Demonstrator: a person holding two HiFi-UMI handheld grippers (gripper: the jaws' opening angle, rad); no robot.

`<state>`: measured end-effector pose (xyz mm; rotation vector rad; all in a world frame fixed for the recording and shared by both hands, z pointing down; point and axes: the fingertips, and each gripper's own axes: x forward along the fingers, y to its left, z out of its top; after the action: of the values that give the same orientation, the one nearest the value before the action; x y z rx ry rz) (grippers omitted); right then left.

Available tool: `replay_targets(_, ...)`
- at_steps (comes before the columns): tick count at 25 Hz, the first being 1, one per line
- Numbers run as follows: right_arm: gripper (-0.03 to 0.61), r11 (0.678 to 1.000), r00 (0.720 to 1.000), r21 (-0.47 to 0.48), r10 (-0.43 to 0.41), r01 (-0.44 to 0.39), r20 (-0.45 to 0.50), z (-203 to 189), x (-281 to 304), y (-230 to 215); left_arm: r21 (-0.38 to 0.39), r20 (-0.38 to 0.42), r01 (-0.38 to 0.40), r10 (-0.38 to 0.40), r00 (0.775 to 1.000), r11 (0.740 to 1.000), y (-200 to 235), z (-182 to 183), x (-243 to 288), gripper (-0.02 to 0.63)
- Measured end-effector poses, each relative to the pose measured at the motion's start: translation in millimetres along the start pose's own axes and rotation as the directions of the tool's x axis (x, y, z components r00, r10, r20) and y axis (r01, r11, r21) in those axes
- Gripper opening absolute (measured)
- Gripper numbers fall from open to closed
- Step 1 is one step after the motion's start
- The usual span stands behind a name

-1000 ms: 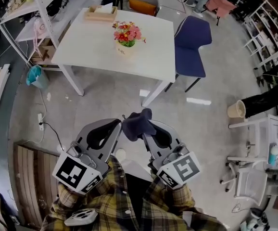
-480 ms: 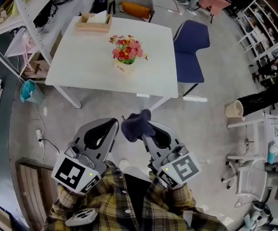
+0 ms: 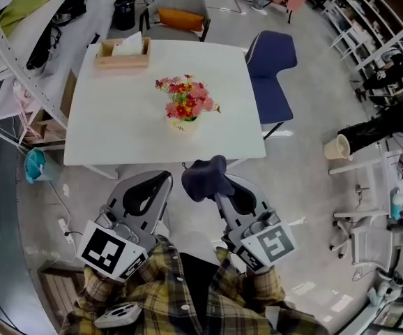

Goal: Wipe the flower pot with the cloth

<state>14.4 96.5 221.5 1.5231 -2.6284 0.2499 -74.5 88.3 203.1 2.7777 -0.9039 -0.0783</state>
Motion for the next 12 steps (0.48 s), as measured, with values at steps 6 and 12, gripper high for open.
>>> replay_targets(6,0.017,0.993,0.994,0.054,-0.109,0.108,0.009,1,20,-23,-0.012,-0.052,0.056,-0.056,0.997,0.998,30,-8,15,0.009)
replay_targets(12,0.017,0.981,0.983,0.061,-0.182,0.183,-0.009,4,31,-66,-0.067,-0.052,0.078,-0.081,0.995,0.995,50,-7,43,0.009)
